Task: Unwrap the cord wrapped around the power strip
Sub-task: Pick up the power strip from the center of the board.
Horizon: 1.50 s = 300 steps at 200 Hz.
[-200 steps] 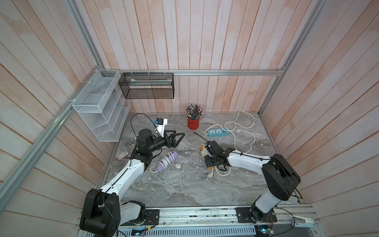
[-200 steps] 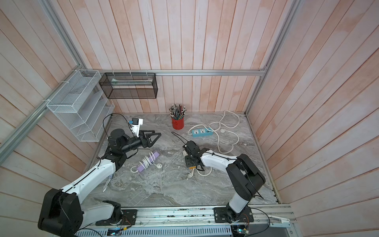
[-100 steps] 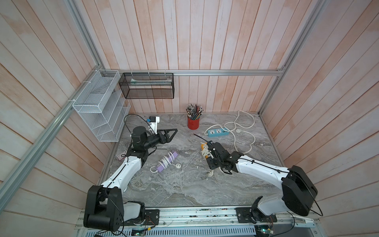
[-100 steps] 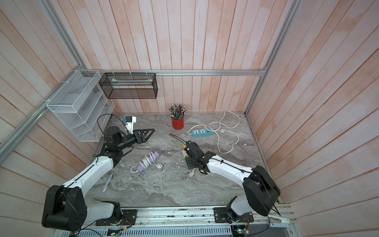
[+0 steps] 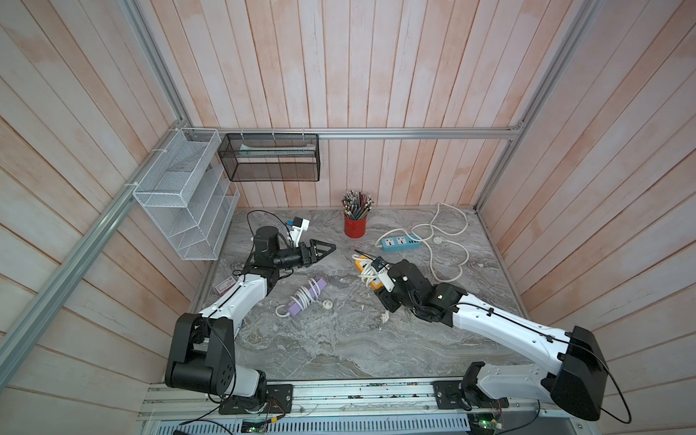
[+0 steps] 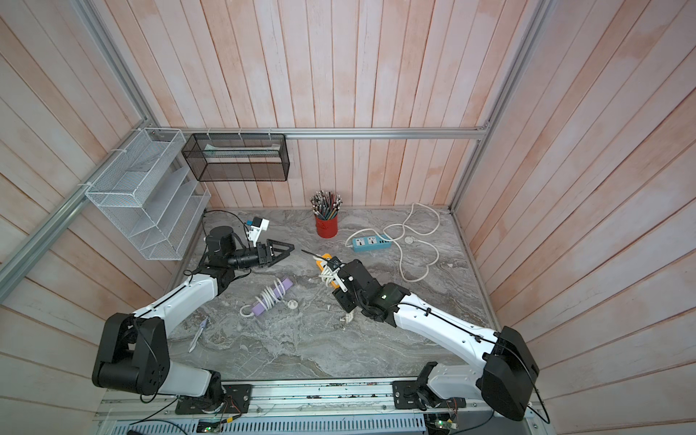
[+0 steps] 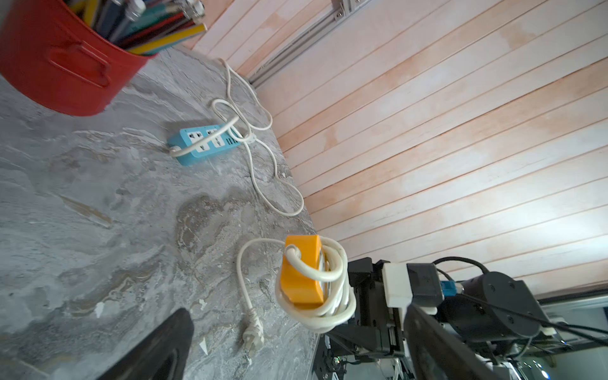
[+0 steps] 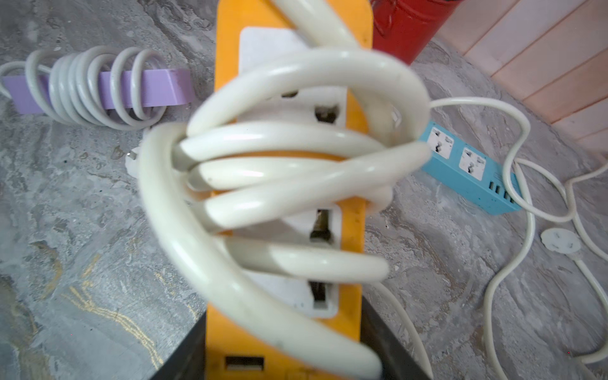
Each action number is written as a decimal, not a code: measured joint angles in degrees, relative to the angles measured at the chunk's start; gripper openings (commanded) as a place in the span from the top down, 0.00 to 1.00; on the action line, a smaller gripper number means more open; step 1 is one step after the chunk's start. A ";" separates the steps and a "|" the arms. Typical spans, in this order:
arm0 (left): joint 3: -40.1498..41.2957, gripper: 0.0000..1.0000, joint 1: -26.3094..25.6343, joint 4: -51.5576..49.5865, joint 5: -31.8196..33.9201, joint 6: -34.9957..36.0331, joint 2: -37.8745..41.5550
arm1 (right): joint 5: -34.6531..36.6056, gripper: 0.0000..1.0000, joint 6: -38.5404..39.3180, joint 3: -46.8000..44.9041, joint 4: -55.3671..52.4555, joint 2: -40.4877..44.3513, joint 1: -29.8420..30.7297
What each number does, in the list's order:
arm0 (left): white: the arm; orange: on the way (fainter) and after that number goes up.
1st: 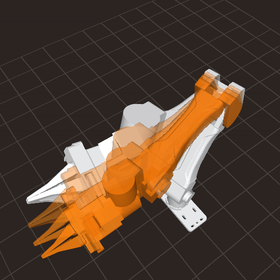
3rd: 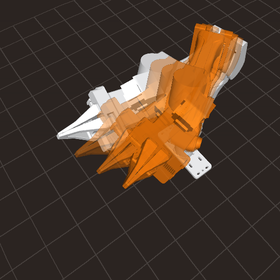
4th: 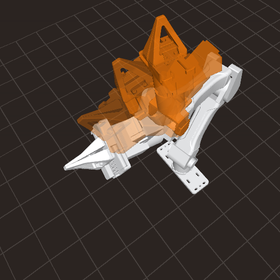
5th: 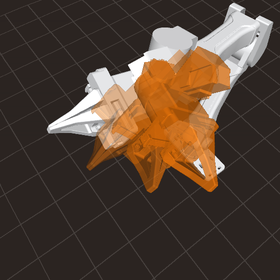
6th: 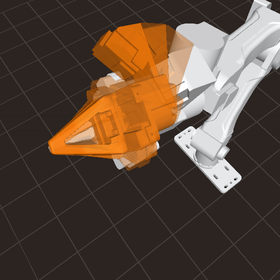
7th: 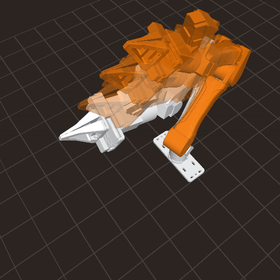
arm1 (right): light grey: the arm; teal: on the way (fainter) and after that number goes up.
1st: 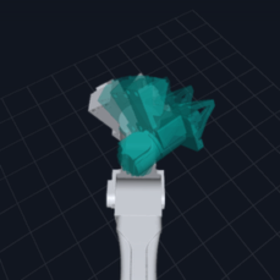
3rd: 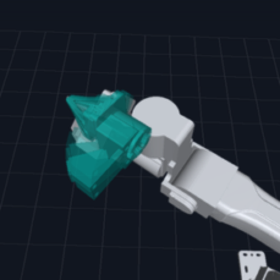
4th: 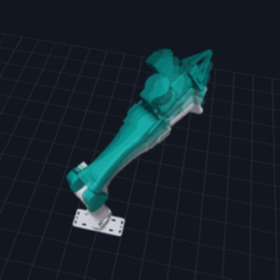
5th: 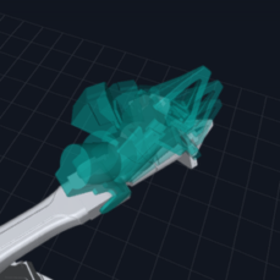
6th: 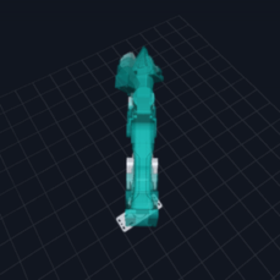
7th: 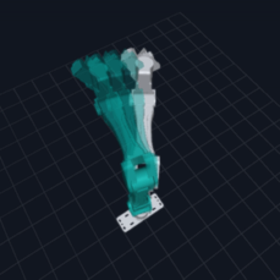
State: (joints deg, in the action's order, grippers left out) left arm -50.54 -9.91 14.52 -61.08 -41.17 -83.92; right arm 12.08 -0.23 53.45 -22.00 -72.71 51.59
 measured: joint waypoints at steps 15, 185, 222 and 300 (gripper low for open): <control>-0.22 0.00 -1.75 -0.09 -0.48 -0.11 -1.01 | -0.81 0.73 1.25 1.11 0.02 -0.90 0.98; -3.58 0.19 -6.23 -2.58 -1.99 1.97 -5.03 | -3.39 0.73 6.27 4.79 0.07 -2.51 3.19; -3.58 0.22 -6.51 -3.63 -2.60 2.99 -5.03 | -3.39 0.73 6.86 5.14 -0.04 -2.51 3.19; -3.58 0.39 -6.78 -5.90 -4.13 5.51 -5.01 | -2.62 0.73 8.07 5.14 -0.57 -2.54 3.37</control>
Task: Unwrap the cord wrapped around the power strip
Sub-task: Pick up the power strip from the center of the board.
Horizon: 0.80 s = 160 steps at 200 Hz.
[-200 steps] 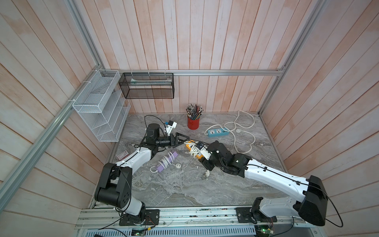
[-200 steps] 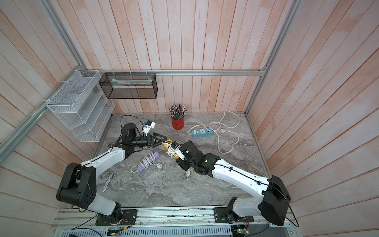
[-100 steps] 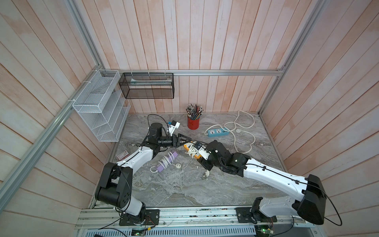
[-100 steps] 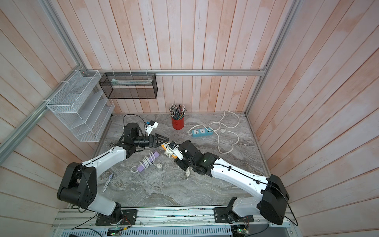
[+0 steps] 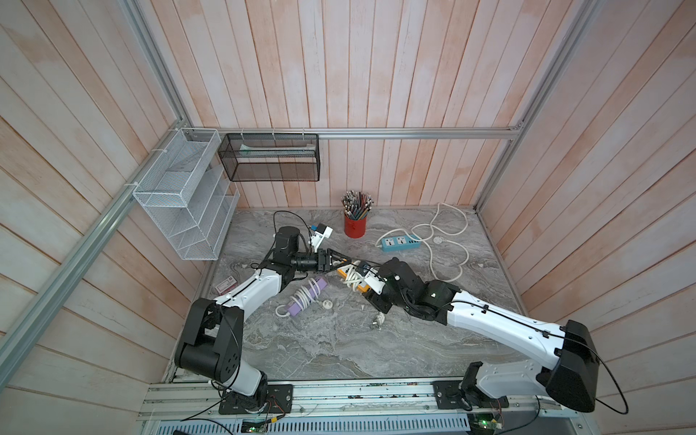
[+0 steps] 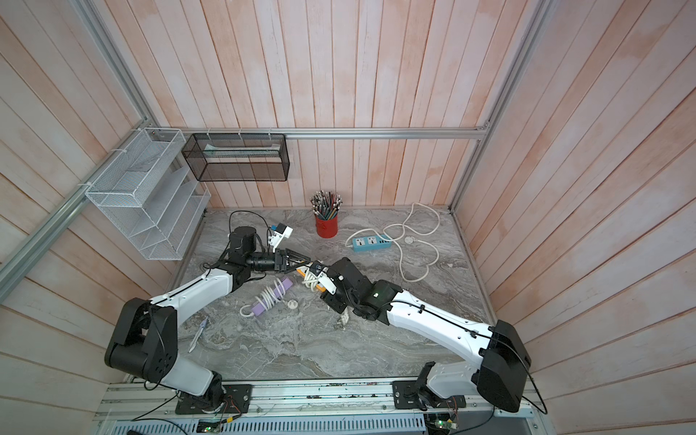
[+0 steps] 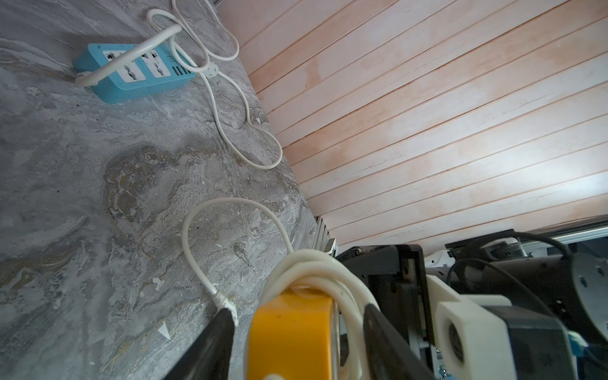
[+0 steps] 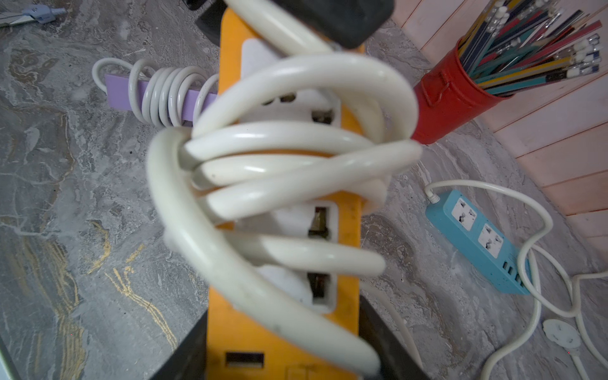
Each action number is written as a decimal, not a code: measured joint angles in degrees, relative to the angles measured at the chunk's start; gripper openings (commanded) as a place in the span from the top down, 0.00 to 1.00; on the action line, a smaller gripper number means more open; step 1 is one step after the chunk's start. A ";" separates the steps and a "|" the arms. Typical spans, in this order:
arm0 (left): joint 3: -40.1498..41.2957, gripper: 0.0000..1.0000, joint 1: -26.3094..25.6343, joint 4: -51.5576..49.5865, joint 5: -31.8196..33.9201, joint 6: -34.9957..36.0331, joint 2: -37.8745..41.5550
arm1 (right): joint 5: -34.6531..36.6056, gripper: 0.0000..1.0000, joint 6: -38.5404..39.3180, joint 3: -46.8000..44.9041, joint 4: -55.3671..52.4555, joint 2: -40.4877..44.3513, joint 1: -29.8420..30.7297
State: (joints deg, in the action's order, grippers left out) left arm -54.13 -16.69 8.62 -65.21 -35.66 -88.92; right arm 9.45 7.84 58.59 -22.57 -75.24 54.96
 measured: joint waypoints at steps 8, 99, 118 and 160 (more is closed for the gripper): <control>0.00 0.39 0.00 -0.13 -0.24 0.15 0.00 | 0.20 0.73 0.15 0.00 -0.02 0.00 0.02; 0.02 0.82 -1.25 0.50 -0.79 0.28 0.20 | 0.94 0.74 1.66 0.00 0.11 -1.33 -1.77; 0.02 1.00 -1.29 0.85 -0.55 0.09 0.31 | 0.94 0.74 1.88 0.00 0.46 -1.73 -1.99; 0.13 1.00 -1.27 2.78 -0.24 -1.03 0.31 | 1.03 0.64 2.47 0.00 1.18 -1.79 -2.34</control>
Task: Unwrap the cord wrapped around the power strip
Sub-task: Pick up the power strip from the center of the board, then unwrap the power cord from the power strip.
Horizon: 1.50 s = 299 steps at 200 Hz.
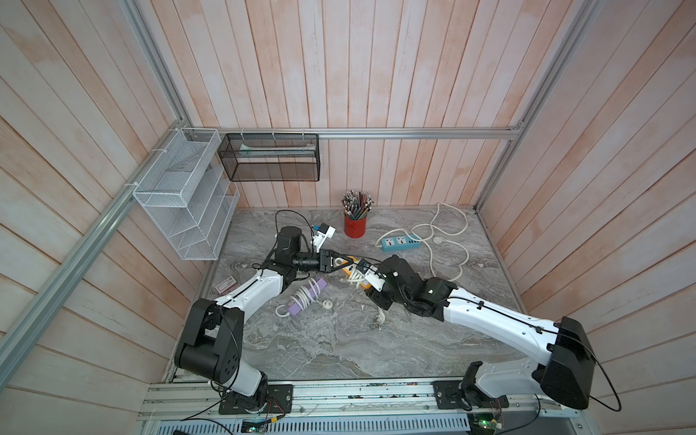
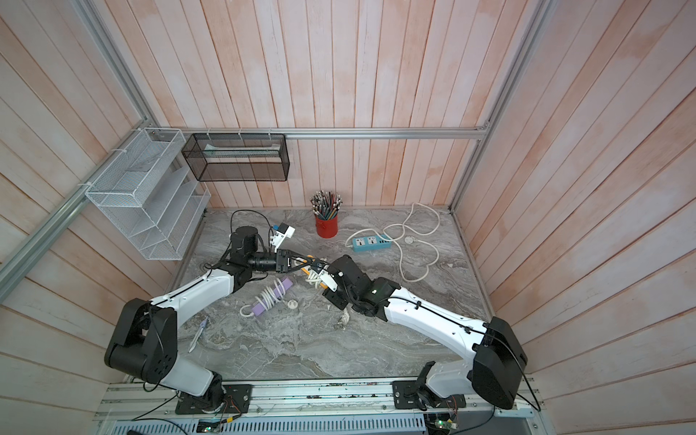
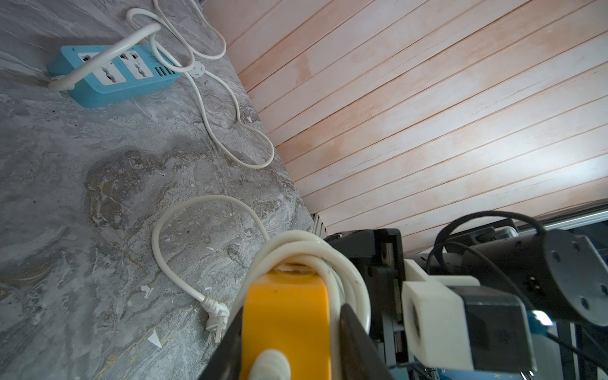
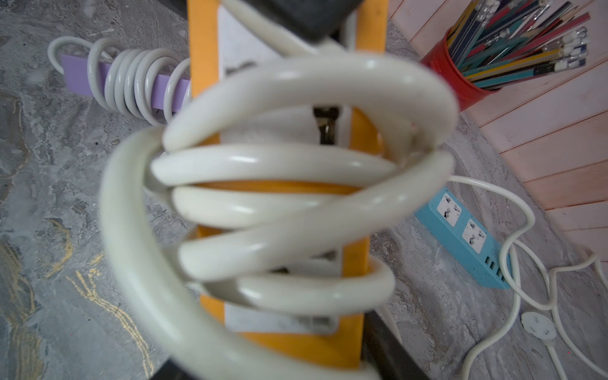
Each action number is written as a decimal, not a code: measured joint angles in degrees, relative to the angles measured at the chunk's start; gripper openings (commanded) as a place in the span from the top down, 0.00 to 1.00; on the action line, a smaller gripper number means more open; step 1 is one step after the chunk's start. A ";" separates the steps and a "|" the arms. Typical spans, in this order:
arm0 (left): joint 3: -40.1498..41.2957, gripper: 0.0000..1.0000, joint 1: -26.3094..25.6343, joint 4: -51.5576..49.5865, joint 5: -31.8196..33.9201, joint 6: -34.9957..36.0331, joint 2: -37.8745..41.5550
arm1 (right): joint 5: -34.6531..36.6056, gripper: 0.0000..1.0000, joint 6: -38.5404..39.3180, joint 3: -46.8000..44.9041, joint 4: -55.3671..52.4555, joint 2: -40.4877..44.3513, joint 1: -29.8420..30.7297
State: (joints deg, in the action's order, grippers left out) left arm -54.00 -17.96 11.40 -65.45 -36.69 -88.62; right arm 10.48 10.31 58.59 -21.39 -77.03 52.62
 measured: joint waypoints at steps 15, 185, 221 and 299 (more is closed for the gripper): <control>0.33 1.00 0.00 1.95 0.35 -1.20 0.02 | 0.15 0.55 0.28 0.00 0.48 0.00 -0.22; 1.95 1.00 9.38 12.35 6.16 -14.80 1.77 | -1.64 0.02 -10.25 -7.72 13.70 20.65 -17.86; -3.63 1.00 10.75 9.38 7.45 -15.45 3.54 | -6.82 0.02 -12.11 -10.36 16.98 15.58 -17.90; -4.85 1.00 11.96 7.41 7.41 -17.57 4.66 | -13.00 0.02 -8.76 -18.53 32.28 10.73 -17.66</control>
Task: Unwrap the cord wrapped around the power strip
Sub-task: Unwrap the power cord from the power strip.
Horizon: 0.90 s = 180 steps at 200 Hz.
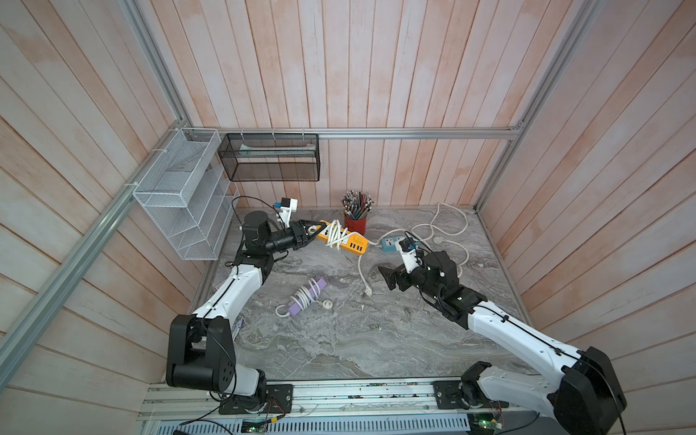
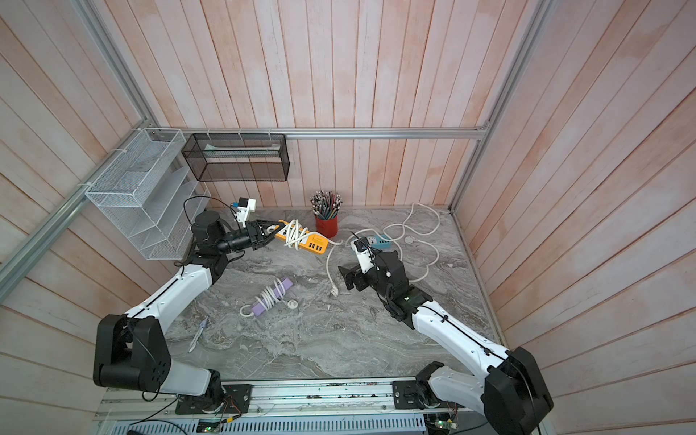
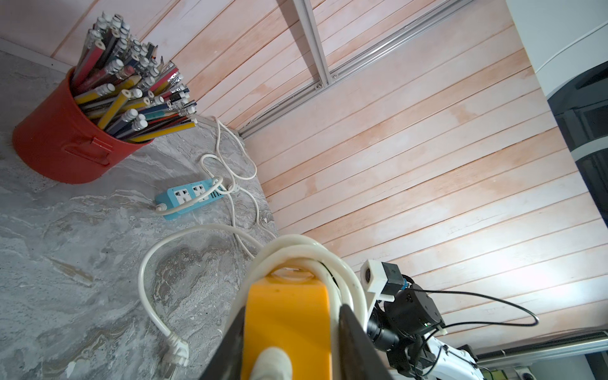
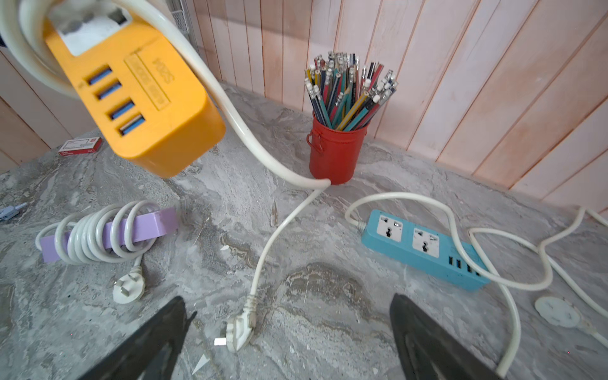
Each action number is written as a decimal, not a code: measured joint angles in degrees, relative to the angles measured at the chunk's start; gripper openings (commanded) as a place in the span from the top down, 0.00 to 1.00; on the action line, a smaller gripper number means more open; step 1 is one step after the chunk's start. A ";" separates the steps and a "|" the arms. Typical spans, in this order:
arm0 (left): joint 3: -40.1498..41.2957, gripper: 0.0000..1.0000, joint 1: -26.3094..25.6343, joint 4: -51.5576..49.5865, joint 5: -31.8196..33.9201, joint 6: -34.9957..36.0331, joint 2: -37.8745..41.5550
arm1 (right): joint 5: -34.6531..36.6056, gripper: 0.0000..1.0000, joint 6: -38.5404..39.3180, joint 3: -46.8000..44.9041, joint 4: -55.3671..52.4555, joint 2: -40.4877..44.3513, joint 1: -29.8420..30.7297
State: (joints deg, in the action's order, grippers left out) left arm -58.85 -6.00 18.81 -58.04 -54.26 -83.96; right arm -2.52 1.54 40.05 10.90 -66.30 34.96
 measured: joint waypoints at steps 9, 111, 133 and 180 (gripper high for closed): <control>0.07 1.00 0.00 -0.11 -0.02 -0.22 0.22 | -0.02 0.03 1.14 -0.92 2.95 -0.98 0.28; 3.21 1.00 0.00 -3.02 -0.46 -0.70 5.01 | 4.59 0.11 15.61 -0.24 20.00 -13.00 2.14; 4.26 1.00 0.00 -3.06 -0.42 -0.87 5.03 | 4.79 0.23 16.72 1.49 21.40 -14.21 2.14; 4.35 1.00 0.00 -3.19 -0.42 -0.87 5.38 | 4.13 1.00 17.27 2.86 22.08 -15.67 2.78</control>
State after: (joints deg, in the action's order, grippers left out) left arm -54.50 -6.00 15.62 -58.46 -55.13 -78.59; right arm 1.61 18.81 42.92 32.97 -81.97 37.74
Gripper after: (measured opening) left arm 0.367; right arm 0.136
